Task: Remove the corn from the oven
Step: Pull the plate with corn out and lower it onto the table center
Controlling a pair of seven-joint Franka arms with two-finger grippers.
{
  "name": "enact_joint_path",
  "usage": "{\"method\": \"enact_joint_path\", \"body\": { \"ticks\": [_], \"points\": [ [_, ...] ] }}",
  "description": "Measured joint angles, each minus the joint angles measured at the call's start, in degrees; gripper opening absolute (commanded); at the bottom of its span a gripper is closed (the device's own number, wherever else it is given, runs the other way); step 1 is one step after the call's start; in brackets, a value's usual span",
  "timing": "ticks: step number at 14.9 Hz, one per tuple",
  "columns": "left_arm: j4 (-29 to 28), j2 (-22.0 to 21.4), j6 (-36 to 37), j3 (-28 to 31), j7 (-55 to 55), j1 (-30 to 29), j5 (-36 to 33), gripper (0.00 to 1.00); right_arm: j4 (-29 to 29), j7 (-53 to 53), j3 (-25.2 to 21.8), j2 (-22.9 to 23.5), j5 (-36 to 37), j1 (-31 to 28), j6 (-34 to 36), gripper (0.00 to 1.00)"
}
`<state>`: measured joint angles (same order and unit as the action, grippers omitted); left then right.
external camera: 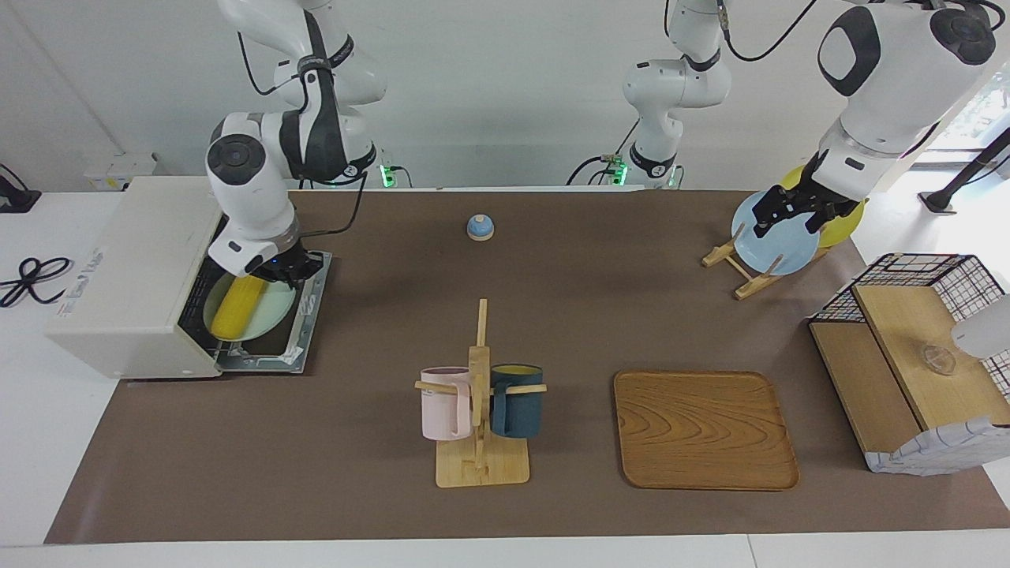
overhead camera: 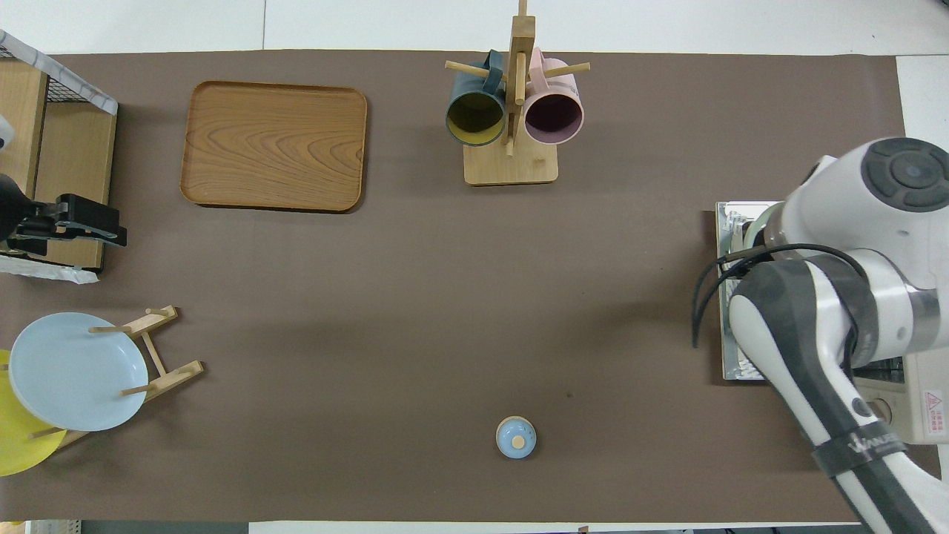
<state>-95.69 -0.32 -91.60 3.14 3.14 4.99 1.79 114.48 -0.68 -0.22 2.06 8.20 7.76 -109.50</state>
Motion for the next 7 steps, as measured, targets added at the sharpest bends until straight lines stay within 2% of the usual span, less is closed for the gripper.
{"method": "enact_joint_path", "body": {
  "ticks": [4,7],
  "points": [
    [0.0,0.0,0.0,0.0,0.0,0.0,0.0,1.00,-7.0,-20.0,0.8,4.5,-0.7,16.1,0.7,0.00],
    [0.0,0.0,0.0,0.0,0.0,0.0,0.0,1.00,-14.1,-34.3,1.0,12.4,-0.7,26.8,-0.2,0.00]
  ]
}}
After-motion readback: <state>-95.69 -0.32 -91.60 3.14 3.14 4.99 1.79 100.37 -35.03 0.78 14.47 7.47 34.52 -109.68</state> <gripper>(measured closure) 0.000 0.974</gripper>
